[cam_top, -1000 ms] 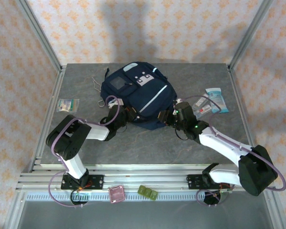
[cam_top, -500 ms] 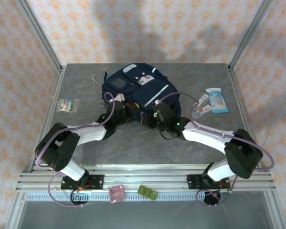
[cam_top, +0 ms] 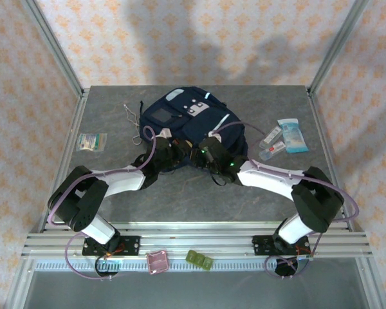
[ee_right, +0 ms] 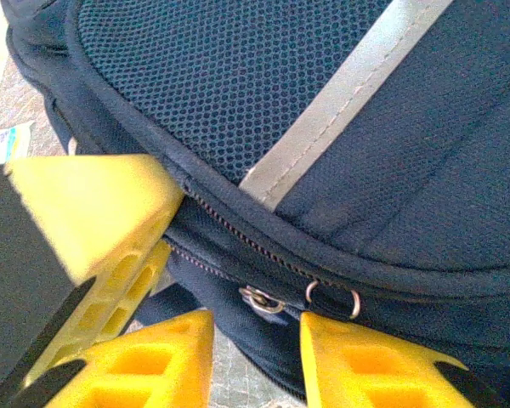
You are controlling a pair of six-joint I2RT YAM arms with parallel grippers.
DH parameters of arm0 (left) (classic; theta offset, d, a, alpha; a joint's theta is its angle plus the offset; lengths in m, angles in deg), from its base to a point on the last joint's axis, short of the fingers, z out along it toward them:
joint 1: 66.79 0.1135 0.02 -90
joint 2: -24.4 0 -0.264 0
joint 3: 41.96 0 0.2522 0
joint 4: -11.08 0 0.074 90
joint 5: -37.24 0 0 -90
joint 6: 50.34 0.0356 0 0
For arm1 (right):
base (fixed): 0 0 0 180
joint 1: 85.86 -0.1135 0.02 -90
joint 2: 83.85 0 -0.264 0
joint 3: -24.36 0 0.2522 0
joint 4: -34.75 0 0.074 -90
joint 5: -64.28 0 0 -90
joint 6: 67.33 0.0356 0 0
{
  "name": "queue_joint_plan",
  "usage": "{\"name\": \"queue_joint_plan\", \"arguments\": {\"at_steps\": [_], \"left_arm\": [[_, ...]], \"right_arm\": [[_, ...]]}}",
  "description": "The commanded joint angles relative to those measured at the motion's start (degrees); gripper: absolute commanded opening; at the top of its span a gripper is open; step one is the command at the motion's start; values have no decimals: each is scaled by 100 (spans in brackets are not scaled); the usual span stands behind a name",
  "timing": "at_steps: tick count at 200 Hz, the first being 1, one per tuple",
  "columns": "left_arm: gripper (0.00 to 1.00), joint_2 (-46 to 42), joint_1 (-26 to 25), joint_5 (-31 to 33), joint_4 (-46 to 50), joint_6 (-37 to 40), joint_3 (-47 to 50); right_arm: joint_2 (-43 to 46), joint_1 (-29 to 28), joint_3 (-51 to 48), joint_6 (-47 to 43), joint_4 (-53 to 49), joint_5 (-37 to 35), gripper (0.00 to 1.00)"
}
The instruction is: Pack the student bag
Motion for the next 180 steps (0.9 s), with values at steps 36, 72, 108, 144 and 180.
{"name": "queue_joint_plan", "arguments": {"at_steps": [36, 72, 108, 144, 180], "left_arm": [[0, -279, -238, -589, -1372, -360, -369], [0, -381, -218, -532, -1255, -287, -363], [0, -429, -109, -478, -1205, -206, -246], [0, -421, -20, -456, -1204, -158, -166], [0, -350, -25, -557, -1191, -132, -266]], "right_arm": [[-830, 71, 524, 592, -221, -1492, 34], [-950, 75, 606, 668, -456, -1637, 9], [-524, 76, 244, 561, -472, -1268, 2], [-405, 84, 60, 418, -562, -989, 5], [-466, 80, 274, 363, -723, -786, 7]]}}
